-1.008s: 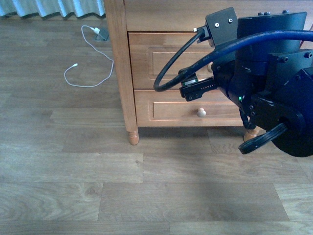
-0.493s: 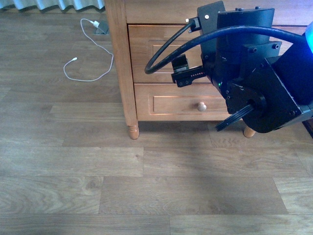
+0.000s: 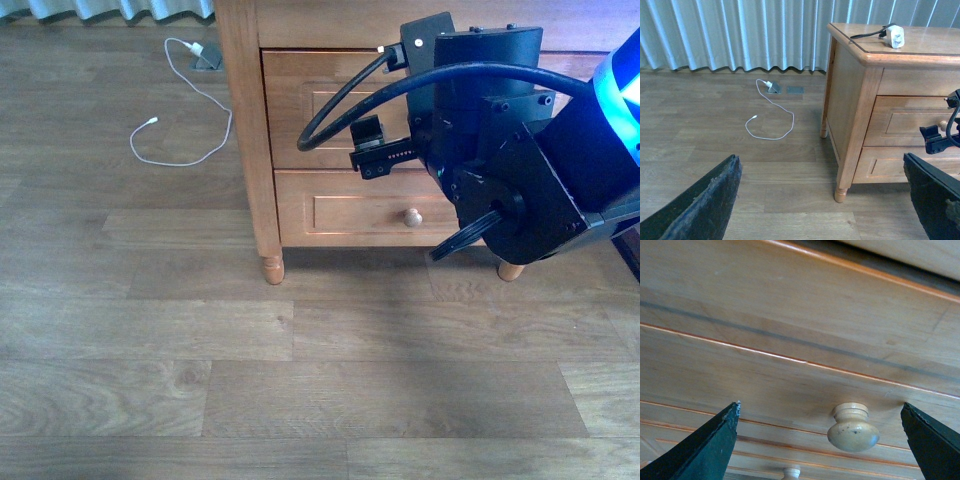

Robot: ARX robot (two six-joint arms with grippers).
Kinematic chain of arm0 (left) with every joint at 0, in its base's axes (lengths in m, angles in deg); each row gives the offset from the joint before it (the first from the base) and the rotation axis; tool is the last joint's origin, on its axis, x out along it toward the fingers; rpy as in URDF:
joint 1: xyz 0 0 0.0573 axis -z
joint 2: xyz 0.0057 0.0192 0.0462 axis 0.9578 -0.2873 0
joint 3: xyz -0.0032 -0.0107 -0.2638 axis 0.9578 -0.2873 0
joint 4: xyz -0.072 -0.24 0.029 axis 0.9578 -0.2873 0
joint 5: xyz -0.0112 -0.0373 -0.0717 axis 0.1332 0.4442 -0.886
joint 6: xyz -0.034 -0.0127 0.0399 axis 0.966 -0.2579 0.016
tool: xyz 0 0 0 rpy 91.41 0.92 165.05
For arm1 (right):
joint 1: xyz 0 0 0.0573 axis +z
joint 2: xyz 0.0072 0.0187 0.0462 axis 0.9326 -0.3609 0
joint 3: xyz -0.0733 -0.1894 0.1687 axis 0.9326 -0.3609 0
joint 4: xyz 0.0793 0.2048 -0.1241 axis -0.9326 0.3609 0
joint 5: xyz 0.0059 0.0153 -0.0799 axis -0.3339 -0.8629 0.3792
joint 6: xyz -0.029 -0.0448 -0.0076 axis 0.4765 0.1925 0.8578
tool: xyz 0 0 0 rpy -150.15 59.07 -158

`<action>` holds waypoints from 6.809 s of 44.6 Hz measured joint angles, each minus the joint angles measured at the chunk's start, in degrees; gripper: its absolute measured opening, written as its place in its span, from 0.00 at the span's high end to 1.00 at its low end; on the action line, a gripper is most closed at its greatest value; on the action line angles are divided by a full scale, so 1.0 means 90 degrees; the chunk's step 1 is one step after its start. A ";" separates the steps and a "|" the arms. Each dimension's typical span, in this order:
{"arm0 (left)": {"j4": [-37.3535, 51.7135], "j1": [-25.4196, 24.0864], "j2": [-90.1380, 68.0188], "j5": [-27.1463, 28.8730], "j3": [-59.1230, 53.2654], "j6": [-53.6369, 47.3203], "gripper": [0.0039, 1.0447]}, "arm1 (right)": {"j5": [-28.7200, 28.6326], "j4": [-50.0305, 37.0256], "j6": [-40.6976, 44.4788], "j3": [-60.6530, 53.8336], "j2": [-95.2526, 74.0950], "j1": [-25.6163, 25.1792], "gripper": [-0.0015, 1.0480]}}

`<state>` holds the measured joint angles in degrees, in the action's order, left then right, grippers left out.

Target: Put charger into drawer

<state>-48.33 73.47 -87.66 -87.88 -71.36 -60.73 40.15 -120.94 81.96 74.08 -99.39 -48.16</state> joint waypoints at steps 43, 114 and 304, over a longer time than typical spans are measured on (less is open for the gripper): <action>0.0000 0.0000 0.0000 -0.0002 0.0000 0.0000 0.06 | 0.0036 -0.0024 -0.0053 -0.0005 -0.0022 -0.0148 0.50; 0.0000 0.0000 0.0000 -0.0002 0.0000 0.0000 0.06 | -0.1931 0.2754 -0.1037 -0.5826 0.6742 -0.0860 0.21; 0.1093 0.2540 -1.4156 0.1569 1.1307 0.2110 0.75 | -0.4641 0.5302 -0.1095 -0.7385 1.4547 -0.4942 0.08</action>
<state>-38.50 96.33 -215.07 -73.76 30.41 -41.74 -1.62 -73.23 72.10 7.62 31.54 -92.64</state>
